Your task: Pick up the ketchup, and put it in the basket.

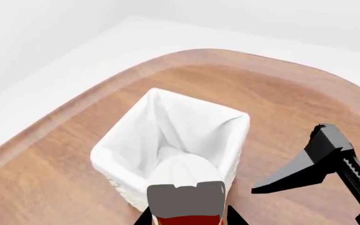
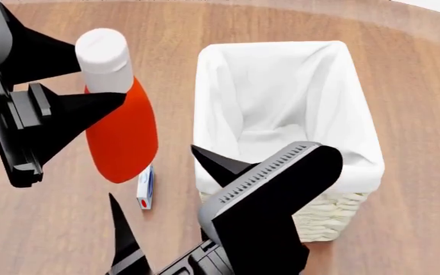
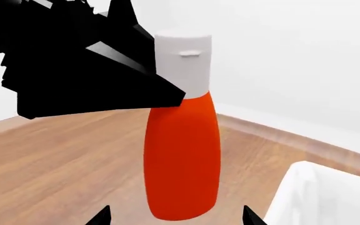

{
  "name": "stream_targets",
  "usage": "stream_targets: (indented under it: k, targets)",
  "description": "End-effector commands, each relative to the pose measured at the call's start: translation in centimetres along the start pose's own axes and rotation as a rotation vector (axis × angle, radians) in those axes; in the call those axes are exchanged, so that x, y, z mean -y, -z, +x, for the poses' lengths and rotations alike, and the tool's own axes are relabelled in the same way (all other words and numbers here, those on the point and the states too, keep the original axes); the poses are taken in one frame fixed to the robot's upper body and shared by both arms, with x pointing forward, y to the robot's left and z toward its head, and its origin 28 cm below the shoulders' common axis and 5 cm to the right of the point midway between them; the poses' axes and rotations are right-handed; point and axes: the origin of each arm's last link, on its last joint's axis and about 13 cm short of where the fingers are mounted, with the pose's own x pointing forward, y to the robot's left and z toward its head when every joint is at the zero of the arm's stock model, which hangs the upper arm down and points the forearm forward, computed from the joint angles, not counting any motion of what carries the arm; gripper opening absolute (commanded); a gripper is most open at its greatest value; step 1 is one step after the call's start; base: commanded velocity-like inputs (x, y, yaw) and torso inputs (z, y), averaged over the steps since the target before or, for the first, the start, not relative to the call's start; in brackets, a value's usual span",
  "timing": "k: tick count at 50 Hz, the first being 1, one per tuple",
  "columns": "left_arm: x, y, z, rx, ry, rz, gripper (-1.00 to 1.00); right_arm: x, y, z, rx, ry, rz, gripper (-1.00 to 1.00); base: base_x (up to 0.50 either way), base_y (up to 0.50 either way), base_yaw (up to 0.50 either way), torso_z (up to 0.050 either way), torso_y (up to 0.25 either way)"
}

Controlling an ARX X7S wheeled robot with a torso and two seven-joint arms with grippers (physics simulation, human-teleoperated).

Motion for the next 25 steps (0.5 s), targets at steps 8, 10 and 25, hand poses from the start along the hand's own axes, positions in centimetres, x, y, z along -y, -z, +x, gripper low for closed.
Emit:
stream_targets:
  k: [8, 10, 25]
  targets:
    - [0.1, -1.3, -0.1, 0.095, 0.023, 0.001, -1.00, 0.4, -0.3, 1.8, 0.053, -0.024, 0.059, 1.00, 0.00, 0.00, 0.00, 0.000, 0.001]
    - [0.1, -1.3, -0.2, 0.097, 0.025, 0.002, -1.00, 0.3, -0.4, 1.9, 0.053, -0.025, 0.059, 1.00, 0.00, 0.00, 0.00, 0.000, 0.000]
    - [0.2, -1.3, -0.1, 0.097, 0.029, 0.000, -1.00, 0.3, -0.2, 2.8, 0.052, -0.033, 0.063, 1.00, 0.00, 0.00, 0.00, 0.000, 0.000]
